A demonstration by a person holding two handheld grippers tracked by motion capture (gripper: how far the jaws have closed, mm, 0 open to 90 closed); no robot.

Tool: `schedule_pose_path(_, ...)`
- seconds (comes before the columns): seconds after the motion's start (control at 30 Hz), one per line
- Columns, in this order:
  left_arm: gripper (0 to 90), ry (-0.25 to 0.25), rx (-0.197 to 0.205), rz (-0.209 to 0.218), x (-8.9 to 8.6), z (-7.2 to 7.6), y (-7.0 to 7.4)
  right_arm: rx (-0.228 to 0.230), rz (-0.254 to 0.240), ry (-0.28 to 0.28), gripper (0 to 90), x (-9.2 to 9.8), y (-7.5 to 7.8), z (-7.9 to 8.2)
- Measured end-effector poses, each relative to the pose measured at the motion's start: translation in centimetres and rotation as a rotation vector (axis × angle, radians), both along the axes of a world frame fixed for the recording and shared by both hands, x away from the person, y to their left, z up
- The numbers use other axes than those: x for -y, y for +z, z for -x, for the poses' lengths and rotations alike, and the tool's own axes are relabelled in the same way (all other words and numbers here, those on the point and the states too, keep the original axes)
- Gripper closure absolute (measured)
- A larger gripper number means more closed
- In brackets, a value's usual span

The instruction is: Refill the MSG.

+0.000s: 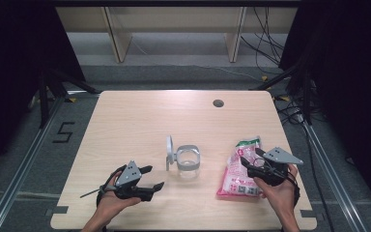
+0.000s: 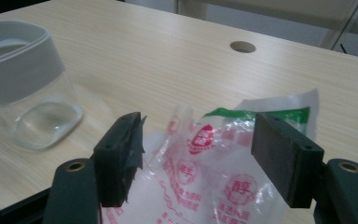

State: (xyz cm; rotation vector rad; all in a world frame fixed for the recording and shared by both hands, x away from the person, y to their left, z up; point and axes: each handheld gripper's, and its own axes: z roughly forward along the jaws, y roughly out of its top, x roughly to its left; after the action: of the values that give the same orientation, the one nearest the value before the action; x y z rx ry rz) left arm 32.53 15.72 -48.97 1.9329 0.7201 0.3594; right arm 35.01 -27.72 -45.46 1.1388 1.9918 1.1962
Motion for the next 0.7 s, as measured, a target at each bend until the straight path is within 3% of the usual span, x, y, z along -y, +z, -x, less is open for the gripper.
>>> schedule_pose_path(0.13, 26.8, -0.026, 0.019, -0.016, 0.1, -0.2, 0.0, -0.004, -0.015, -0.039, 34.2, 0.8, 0.0, 0.4)
schedule_pose_path(0.17, 26.8, -0.009, -0.001, 0.001, 0.2, 0.0, -0.1, 0.000, -0.013, -0.041, 33.7, 1.2, 0.0, 0.4)
schedule_pose_path(0.23, 26.8, -0.003, -0.004, -0.006, 0.2, 0.0, -0.1, -0.009, -0.023, -0.059, 32.7, 1.6, -0.2, 0.5)
schedule_pose_path(0.3, 26.9, -0.008, -0.006, -0.006, 0.2, -0.1, -0.2, -0.052, -0.047, -0.090, 31.5, 1.6, -0.5, 0.7)
schedule_pose_path(0.33, 26.8, -0.010, -0.008, -0.002, 0.2, 0.0, -0.3, -0.037, -0.030, -0.069, 30.9, 1.9, -0.7, 0.5)
schedule_pose_path(0.4, 26.8, -0.027, 0.011, -0.018, 0.2, -0.2, -0.2, -0.067, -0.034, -0.093, 29.3, 1.9, -0.8, 0.5)
schedule_pose_path(0.43, 26.8, -0.027, 0.011, -0.017, 0.2, -0.1, -0.2, -0.049, -0.017, -0.075, 29.0, 2.1, -1.0, 0.2)
schedule_pose_path(0.53, 26.9, -0.016, -0.004, -0.007, 0.3, 0.0, -0.2, -0.070, -0.012, -0.077, 28.7, 2.3, -1.4, 0.0)
schedule_pose_path(0.57, 26.8, -0.016, -0.004, -0.007, 0.3, 0.0, -0.2, -0.096, -0.041, -0.093, 28.6, 2.1, -1.5, 0.2)
schedule_pose_path(0.6, 26.9, -0.024, 0.013, -0.018, 0.2, -0.2, -0.2, -0.083, -0.026, -0.078, 28.3, 2.4, -1.6, -0.1)
schedule_pose_path(0.63, 26.9, -0.024, 0.013, -0.018, 0.2, -0.2, -0.2, -0.115, -0.051, -0.101, 28.1, 2.2, -1.6, 0.1)
schedule_pose_path(0.7, 26.9, -0.024, 0.013, -0.018, 0.1, -0.2, -0.2, -0.111, -0.045, -0.093, 28.1, 2.5, -1.8, -0.1)
